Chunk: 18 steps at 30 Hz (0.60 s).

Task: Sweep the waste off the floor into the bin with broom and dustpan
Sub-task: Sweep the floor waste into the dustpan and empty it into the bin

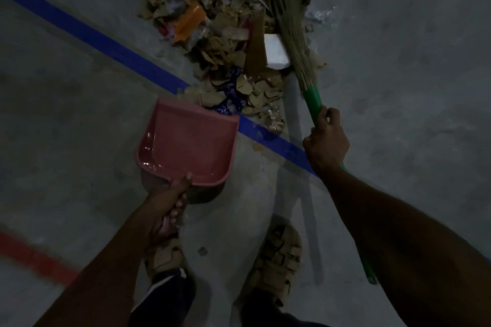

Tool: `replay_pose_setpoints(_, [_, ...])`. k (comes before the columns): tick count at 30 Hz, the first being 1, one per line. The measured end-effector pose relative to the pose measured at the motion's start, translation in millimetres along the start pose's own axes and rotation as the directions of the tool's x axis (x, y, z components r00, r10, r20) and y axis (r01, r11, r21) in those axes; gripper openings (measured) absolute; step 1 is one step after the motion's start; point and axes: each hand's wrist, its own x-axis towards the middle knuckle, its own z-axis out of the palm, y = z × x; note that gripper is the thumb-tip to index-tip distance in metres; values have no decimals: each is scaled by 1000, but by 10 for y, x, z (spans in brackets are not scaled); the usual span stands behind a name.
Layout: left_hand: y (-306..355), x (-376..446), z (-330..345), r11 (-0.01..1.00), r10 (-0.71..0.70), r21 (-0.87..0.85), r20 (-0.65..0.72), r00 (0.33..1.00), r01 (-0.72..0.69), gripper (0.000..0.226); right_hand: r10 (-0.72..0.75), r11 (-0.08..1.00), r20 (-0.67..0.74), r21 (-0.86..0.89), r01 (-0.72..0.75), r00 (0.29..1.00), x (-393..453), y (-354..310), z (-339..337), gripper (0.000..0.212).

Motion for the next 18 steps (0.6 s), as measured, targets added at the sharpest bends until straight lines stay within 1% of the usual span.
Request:
replay_pose_setpoints(4, [179,230,-106,994,49,96,31,998,-52,51,-59,998,21,-24,59,998,-79,112,61,59])
replay_pose_setpoints(6, [306,314,-164,984,54,169,50,997,-62,52,-81,996,46,-24,82,996,-152,140,81,57])
replay_pose_setpoints(8, [417,386,-197,977,47,204,84,995,-64,53,-107,994,88,-14,109,990,-262,148,112,60])
replay_pose_setpoints(10, [488,436,-180,972,51,224,110,993,-75,54,-141,990,125,7,141,982,-395,155,155,64])
replay_pose_setpoints(13, [534,469,-83,969,64,227,130,989,-93,53,-186,983,142,39,182,972,-588,150,241,63])
replay_pose_setpoints(18, [551,457,66,973,93,200,118,989,-115,52,-199,980,171,29,197,965,-828,114,301,65])
